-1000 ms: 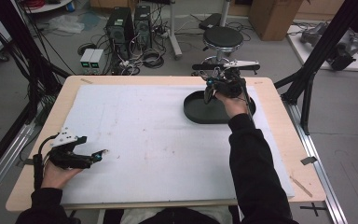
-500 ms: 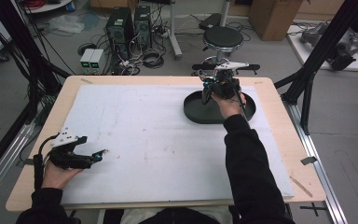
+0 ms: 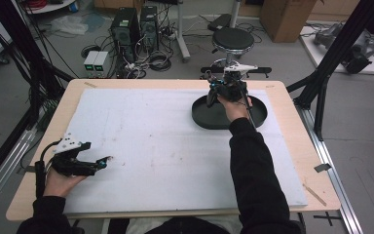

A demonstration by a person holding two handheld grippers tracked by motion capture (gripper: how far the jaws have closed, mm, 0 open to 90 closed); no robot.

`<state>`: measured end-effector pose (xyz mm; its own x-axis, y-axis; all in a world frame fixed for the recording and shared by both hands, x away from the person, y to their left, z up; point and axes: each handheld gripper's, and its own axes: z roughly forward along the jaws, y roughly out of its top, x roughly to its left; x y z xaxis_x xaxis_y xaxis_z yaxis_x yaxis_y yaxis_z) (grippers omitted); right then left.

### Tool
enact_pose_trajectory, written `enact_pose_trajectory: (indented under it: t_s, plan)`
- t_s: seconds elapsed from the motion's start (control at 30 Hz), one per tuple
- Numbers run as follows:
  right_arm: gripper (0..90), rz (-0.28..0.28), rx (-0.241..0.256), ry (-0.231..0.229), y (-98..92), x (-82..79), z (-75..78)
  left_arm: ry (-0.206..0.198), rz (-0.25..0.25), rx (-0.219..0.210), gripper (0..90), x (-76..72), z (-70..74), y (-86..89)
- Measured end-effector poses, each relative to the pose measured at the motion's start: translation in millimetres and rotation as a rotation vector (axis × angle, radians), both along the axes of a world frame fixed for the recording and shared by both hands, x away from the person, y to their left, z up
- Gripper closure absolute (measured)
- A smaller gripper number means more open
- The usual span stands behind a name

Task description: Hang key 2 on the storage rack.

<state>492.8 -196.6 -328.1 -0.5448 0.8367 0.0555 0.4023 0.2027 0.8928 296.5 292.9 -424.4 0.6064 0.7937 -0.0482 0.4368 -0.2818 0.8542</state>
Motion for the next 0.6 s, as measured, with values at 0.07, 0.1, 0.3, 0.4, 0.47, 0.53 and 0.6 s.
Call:
enact_pose_trajectory:
  t_s: [0.07, 0.1, 0.3, 0.4, 0.47, 0.53, 0.6]
  plan:
    - [84.1, -0.001, 0.013, 0.001, 0.2, 2.5, -2.2, 0.001, -0.001, 0.002, 9.6, 0.1, 0.1, 0.3]
    - [83.7, -0.002, 0.027, 0.006, -0.1, 3.6, -3.0, 0.001, 0.000, 0.000, 9.6, 0.2, -0.2, 0.1]
    - [63.6, 0.000, 0.075, 0.037, -4.3, 4.5, -3.6, 0.004, 0.002, 0.002, 9.6, 0.7, -0.5, 0.3]
    - [53.5, 0.024, 0.104, 0.062, -9.7, 3.8, -2.4, 0.004, 0.002, 0.002, 9.6, 0.7, -0.4, 0.4]
    - [46.0, 0.037, 0.107, 0.077, -12.3, 2.2, -1.2, 0.005, 0.002, 0.001, 9.6, 0.7, -0.4, 0.5]
    - [36.8, 0.054, 0.103, 0.092, -15.2, -0.7, 0.3, 0.003, 0.001, 0.001, 9.6, 0.7, -0.4, 0.4]
    - [27.6, 0.063, 0.096, 0.100, -17.7, -2.4, 0.8, 0.003, 0.002, 0.001, 9.6, 0.6, -0.4, 0.2]
